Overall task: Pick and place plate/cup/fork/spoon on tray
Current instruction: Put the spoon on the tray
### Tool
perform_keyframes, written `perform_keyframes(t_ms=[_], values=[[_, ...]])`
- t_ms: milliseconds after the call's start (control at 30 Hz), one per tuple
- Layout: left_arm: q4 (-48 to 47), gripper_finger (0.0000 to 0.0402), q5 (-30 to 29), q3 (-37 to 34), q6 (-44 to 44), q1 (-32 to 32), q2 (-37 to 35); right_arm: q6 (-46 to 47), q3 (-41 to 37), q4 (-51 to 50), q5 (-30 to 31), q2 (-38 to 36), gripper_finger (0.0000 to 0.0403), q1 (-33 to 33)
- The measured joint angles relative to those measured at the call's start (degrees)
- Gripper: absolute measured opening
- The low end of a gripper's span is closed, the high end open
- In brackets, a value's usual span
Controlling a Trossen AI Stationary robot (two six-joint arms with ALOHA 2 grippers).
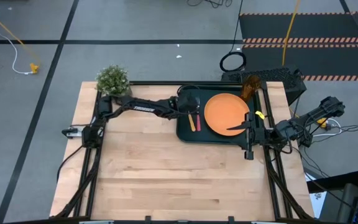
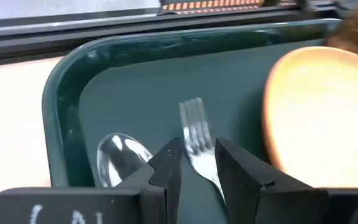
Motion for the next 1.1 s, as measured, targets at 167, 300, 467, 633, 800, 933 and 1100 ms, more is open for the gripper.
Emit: perform_keyframes(t_ms=[167, 300, 467, 633, 800, 933, 1100], values=[[0.3, 0.0099, -0.1, 0.0, 1.2, -4.8, -2.3, -0.9, 0.0, -0.1, 0.0, 0.0, 0.0192, 0.0], [-0.2, 0.0099, -0.7, 0.0, -1.4, -8.7, -2.0, -1.1, 0.0, 0.0, 0.1, 0.0, 0.0192, 0.0], [0.0, 0.0099, -1.4, 0.0, -7.5, -11.1, -0.2, -1.0, 0.0, 0.1, 0.2, 0.0, 0.0192, 0.0], [-1.6, 0.0099, -1.4, 0.0, -9.7, -11.9, 0.7, 0.3, 0.0, 0.5, 0.2, 0.0, 0.0192, 0.0], [-1.6, 0.0099, -1.4, -0.1, -9.5, -11.8, 2.2, 0.9, 0.0, 0.6, 0.0, 0.0, 0.0192, 0.0], [-2.2, 0.0099, 0.1, 0.0, -10.9, -11.8, 4.1, 1.1, 0.0, 0.8, 0.0, 0.0, 0.0192, 0.0], [-3.5, 0.0099, 0.3, 0.0, -14.0, -11.9, 4.8, 1.1, 0.0, 0.9, 0.0, 0.0, 0.0192, 0.0]])
